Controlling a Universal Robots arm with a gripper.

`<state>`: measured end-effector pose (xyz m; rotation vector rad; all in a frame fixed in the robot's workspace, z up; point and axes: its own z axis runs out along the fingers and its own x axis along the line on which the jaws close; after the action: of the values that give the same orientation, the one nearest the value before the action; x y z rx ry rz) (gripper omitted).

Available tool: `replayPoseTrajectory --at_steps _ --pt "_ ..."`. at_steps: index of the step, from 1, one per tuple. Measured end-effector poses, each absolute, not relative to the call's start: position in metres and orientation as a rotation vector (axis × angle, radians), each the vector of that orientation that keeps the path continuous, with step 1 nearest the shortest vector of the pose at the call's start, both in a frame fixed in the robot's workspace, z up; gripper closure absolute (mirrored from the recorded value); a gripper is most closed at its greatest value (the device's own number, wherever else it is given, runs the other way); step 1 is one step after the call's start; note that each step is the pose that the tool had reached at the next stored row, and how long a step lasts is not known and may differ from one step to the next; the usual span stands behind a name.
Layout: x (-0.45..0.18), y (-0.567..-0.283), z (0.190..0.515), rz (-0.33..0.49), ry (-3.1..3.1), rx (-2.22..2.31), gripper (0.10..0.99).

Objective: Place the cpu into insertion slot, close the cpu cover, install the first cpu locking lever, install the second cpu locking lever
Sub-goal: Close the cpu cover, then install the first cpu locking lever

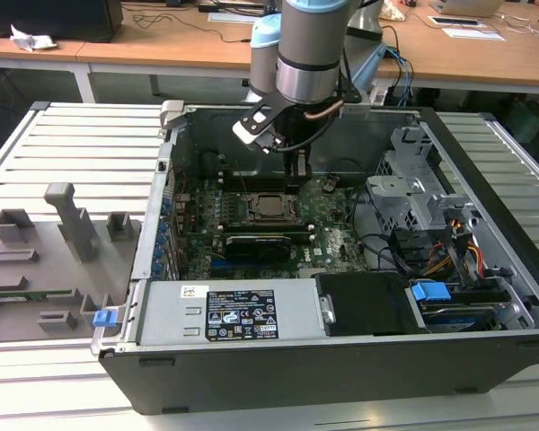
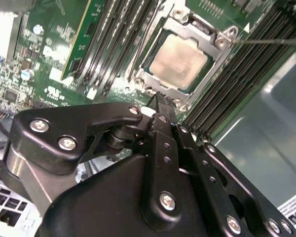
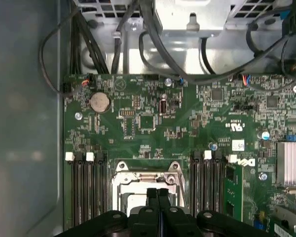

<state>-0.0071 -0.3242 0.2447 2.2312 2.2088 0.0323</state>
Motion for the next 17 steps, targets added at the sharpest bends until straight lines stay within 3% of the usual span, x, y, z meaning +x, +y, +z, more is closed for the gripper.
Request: replayPoseTrajectory --at_steps 17 --pt "-0.041 -0.324 0.244 0.032 2.209 2.231 0.980"
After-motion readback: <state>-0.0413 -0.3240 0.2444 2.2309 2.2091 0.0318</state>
